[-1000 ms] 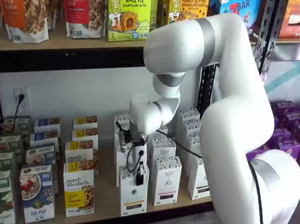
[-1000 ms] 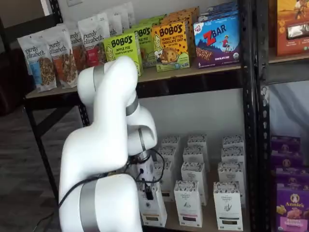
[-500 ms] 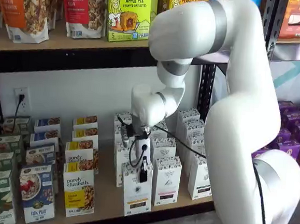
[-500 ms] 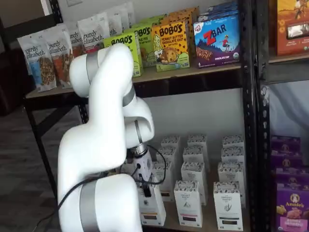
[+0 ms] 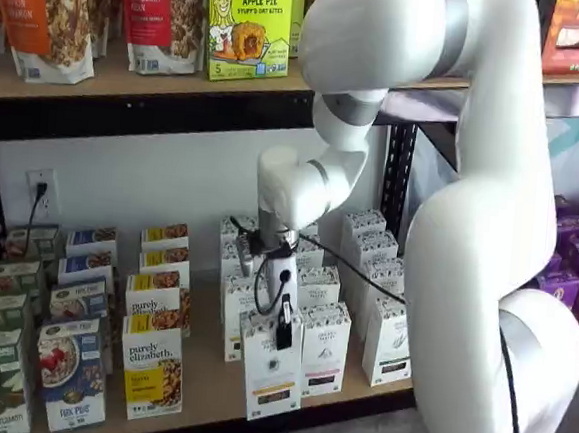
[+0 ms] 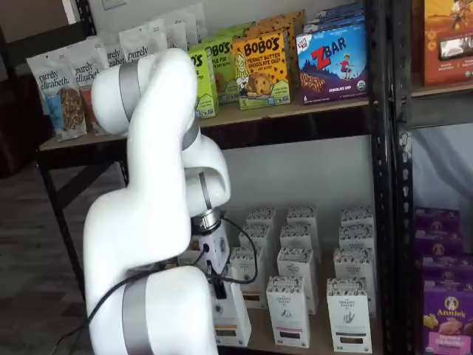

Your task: Pick up the white box with a yellow strip in the middle, on the bottom shelf, the fourth box from the left

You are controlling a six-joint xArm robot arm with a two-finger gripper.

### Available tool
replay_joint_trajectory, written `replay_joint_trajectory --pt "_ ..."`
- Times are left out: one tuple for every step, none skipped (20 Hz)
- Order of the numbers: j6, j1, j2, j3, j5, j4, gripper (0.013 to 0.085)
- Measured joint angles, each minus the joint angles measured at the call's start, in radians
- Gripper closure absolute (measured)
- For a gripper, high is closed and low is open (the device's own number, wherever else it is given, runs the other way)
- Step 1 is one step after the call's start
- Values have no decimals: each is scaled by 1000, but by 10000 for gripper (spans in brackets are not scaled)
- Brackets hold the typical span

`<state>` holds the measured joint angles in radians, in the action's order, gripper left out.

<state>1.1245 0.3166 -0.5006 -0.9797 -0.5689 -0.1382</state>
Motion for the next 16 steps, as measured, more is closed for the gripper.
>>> replay_joint_trajectory --pt "3 0 25 24 0 5 490" --pt "4 0 42 41 2 5 490" --pt "4 -1 61 59 5 4 490" --pt "5 -2 80 77 7 3 490" --pt "6 -3 106 100 9 3 490" --pt "7 -4 126 118 8 3 490" --pt "8 -6 146 136 7 2 490" --pt "8 -7 164 150 3 1 490" --pt "9 -8 178 161 -2 1 490" --pt "13 -9 195 172 -13 4 490" --pt "15 -10 208 182 -20 4 490" --pt "13 -11 219 191 -23 1 490" --pt "15 -12 230 199 -27 2 490" --pt "18 -13 239 207 -30 4 490" --pt "21 -14 248 214 -32 6 490" --pt "27 -15 256 219 -37 13 490"
